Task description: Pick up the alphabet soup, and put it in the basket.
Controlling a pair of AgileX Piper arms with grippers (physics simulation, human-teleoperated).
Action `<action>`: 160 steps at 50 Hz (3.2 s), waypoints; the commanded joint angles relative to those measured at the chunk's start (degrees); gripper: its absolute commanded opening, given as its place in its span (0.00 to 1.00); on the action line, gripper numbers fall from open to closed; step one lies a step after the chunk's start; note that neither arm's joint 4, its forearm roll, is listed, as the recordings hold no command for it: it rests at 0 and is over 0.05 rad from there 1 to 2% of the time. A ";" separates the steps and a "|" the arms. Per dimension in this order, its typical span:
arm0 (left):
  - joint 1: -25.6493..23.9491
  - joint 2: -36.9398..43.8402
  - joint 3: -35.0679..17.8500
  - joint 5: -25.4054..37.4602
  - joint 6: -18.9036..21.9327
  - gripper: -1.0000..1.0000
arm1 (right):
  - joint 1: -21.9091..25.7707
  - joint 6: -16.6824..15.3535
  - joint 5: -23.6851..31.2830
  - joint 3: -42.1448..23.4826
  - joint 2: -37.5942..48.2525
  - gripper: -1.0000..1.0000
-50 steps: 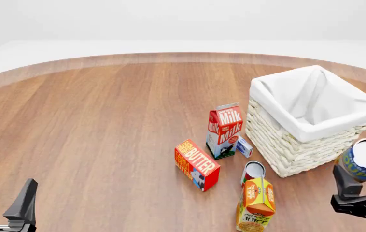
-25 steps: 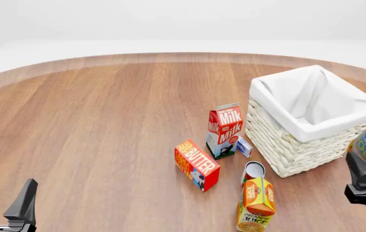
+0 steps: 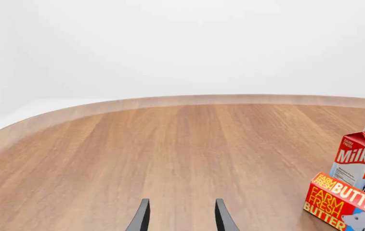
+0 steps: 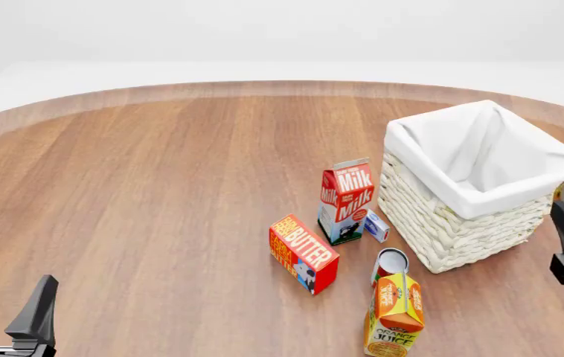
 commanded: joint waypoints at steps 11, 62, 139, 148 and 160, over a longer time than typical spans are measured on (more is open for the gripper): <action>0.00 0.00 0.00 0.00 0.00 1.00 | 0.19 -1.36 -0.08 -7.07 5.74 0.00; 0.00 0.00 0.00 0.00 0.00 1.00 | 2.77 2.02 0.72 -21.88 24.11 0.00; 0.00 0.00 0.00 0.00 0.00 1.00 | 0.05 4.50 2.79 -37.52 48.06 0.00; 0.00 0.00 0.00 0.00 0.00 1.00 | 0.13 4.78 2.99 -39.05 51.19 0.00; 0.00 0.00 0.00 0.00 0.00 1.00 | 0.37 4.47 3.70 -40.58 54.32 0.00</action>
